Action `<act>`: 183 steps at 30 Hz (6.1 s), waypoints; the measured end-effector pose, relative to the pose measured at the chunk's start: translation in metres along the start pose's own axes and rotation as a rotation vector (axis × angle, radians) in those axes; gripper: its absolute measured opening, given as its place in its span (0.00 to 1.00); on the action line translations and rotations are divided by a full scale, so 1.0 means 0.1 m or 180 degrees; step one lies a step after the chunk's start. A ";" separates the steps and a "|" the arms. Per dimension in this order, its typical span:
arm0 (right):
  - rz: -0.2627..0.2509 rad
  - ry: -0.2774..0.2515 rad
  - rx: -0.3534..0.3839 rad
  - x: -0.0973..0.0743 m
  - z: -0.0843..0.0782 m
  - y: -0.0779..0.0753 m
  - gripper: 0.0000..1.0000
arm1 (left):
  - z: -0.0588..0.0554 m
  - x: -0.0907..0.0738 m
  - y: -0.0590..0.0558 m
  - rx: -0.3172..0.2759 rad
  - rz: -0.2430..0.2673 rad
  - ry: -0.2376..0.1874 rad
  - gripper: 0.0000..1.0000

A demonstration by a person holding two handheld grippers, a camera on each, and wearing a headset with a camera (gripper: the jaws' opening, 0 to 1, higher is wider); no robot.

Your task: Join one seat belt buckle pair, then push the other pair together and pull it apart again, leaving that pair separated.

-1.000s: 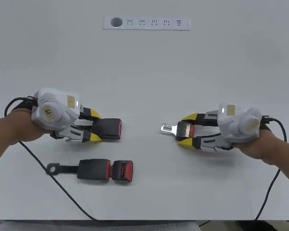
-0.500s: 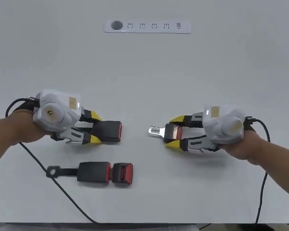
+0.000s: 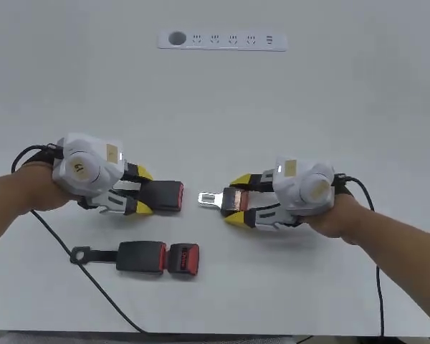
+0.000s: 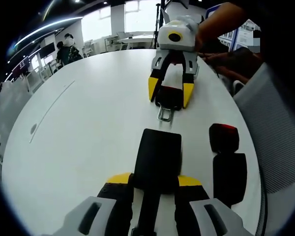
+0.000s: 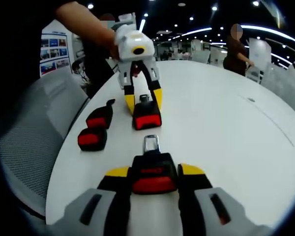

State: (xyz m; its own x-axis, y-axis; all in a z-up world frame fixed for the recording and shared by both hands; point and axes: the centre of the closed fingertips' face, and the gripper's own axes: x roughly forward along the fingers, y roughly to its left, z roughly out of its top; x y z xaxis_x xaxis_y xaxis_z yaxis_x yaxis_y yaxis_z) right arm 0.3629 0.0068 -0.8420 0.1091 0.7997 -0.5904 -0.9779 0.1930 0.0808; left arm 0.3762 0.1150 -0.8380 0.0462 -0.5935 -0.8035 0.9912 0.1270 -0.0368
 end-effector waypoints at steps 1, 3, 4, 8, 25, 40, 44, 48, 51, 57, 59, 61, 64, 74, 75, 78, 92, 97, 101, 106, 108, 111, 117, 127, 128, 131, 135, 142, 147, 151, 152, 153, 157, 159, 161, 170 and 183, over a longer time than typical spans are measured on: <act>0.0006 -0.0004 -0.0009 0.02 0.02 0.01 0.37 | 0.00 0.00 0.00 0.0003 -0.0001 0.0002 0.33; 0.0019 0.0004 -0.0022 0.06 0.04 0.02 0.37 | 0.00 0.00 0.00 0.0009 -0.0002 0.0008 0.33; 0.0025 -0.0005 -0.0023 0.09 0.07 0.04 0.37 | 0.00 0.00 0.00 0.0011 -0.0003 0.0012 0.33; 0.0066 0.0004 -0.0025 0.17 0.12 0.08 0.37 | -0.01 0.00 0.00 0.0019 -0.0001 0.0025 0.33; -0.0046 0.0138 -0.0088 0.31 0.21 0.05 0.37 | 0.00 0.00 -0.01 0.0108 -0.0035 0.0064 0.34; 0.0013 0.0222 -0.0097 0.38 0.25 0.05 0.37 | -0.01 0.01 -0.02 0.0210 -0.0054 0.0091 0.33; 0.0032 0.0231 -0.0092 0.44 0.29 0.07 0.37 | -0.01 0.01 -0.02 0.0238 -0.0066 0.0108 0.32; 0.0048 0.0255 -0.0121 0.57 0.38 0.14 0.37 | 0.00 0.02 -0.02 0.0269 -0.0088 0.0135 0.32; 0.0038 0.0319 -0.0136 0.60 0.39 0.14 0.37 | 0.00 0.02 -0.02 0.0265 -0.0087 0.0133 0.32; 0.0063 0.0308 -0.0145 0.57 0.37 0.13 0.37 | 0.00 0.02 -0.03 0.0272 -0.0088 0.0143 0.32; 0.0065 0.0312 -0.0150 0.57 0.37 0.12 0.37 | 0.00 0.02 -0.02 0.0263 -0.0087 0.0144 0.32; 0.0064 0.0310 -0.0150 0.56 0.37 0.13 0.37 | 0.00 0.02 -0.03 0.0250 -0.0085 0.0141 0.32; 0.0062 0.0313 -0.0152 0.56 0.37 0.12 0.37 | 0.00 0.02 -0.02 0.0251 -0.0084 0.0152 0.33; 0.0068 0.0361 -0.0161 0.56 0.37 0.11 0.37 | 0.00 0.02 -0.02 0.0260 -0.0086 0.0166 0.33; 0.0068 0.0361 -0.0159 0.55 0.37 0.11 0.37 | 0.00 0.02 -0.02 0.0259 -0.0086 0.0166 0.33; 0.0060 0.0369 -0.0166 0.56 0.37 0.11 0.37 | 0.00 0.02 -0.02 0.0255 -0.0085 0.0166 0.33; 0.0073 0.0439 -0.0191 0.56 0.37 0.10 0.37 | 0.00 0.02 -0.02 0.0257 -0.0086 0.0167 0.33; 0.0078 0.0453 -0.0192 0.56 0.37 0.10 0.37 | 0.00 0.02 -0.03 0.0252 -0.0084 0.0175 0.33; 0.0072 0.0453 -0.0191 0.56 0.38 0.10 0.37 | 0.00 0.02 -0.02 0.0246 -0.0082 0.0177 0.33; 0.0069 0.0450 -0.0182 0.56 0.38 0.09 0.37 | 0.00 0.02 -0.02 0.0235 -0.0071 0.0183 0.33; 0.0067 0.0451 -0.0186 0.56 0.38 0.09 0.37 | 0.00 0.02 -0.02 0.0227 -0.0067 0.0181 0.33; 0.0069 0.0446 -0.0180 0.56 0.38 0.09 0.37 | 0.00 0.02 -0.02 0.0216 -0.0063 0.0166 0.33; 0.0067 0.0444 -0.0191 0.56 0.38 0.09 0.37 | 0.00 0.02 -0.02 0.0201 -0.0058 0.0149 0.33; 0.0058 0.0465 -0.0202 0.50 0.33 0.06 0.37 | 0.00 0.01 -0.01 0.0181 -0.0045 0.0142 0.33; 0.0056 0.0468 -0.0203 0.49 0.33 0.06 0.37 | 0.00 0.01 -0.01 0.0182 -0.0045 0.0145 0.33; 0.0048 0.0471 -0.0209 0.48 0.32 0.06 0.37 | 0.00 0.01 -0.01 0.0182 -0.0044 0.0155 0.33; 0.0044 0.0477 -0.0212 0.45 0.30 0.05 0.37 | 0.00 0.01 -0.02 0.0181 -0.0044 0.0152 0.33; 0.0039 0.0449 -0.0205 0.42 0.28 0.05 0.37 | 0.00 0.02 -0.02 0.0184 -0.0046 0.0149 0.33; 0.0035 0.0429 -0.0199 0.42 0.28 0.05 0.37 | 0.00 0.02 -0.02 0.0180 -0.0045 0.0151 0.33; 0.0042 0.0419 -0.0189 0.42 0.28 0.04 0.37 | 0.00 0.02 -0.02 0.0178 -0.0046 0.0146 0.33; 0.0041 0.0418 -0.0193 0.42 0.28 0.04 0.37 | 0.00 0.02 -0.02 0.0179 -0.0047 0.0145 0.33; 0.0039 0.0416 -0.0199 0.42 0.28 0.05 0.37 | 0.00 0.02 -0.02 0.0183 -0.0051 0.0145 0.33; 0.0038 0.0404 -0.0199 0.41 0.27 0.05 0.37 | 0.00 0.03 -0.02 0.0191 -0.0055 0.0149 0.33; 0.0035 0.0395 -0.0192 0.41 0.27 0.05 0.37 | 0.00 0.02 -0.02 0.0184 -0.0053 0.0141 0.33; 0.0034 0.0387 -0.0188 0.41 0.26 0.05 0.37 | 0.00 0.02 -0.02 0.0191 -0.0054 0.0138 0.33; 0.0038 0.0389 -0.0187 0.34 0.21 0.03 0.37 | 0.00 0.02 -0.02 0.0186 -0.0052 0.0127 0.33; 0.0048 0.0359 -0.0180 0.20 0.12 0.01 0.37 | 0.00 0.02 -0.02 0.0169 -0.0048 0.0121 0.33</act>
State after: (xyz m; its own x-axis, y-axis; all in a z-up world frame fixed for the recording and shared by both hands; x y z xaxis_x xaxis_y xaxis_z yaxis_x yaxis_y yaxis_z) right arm 0.3658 0.0295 -0.8437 0.0766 0.7326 -0.6763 -0.9881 0.1465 0.0468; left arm 0.3744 0.1131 -0.8397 0.0275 -0.5642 -0.8252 0.9970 0.0754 -0.0183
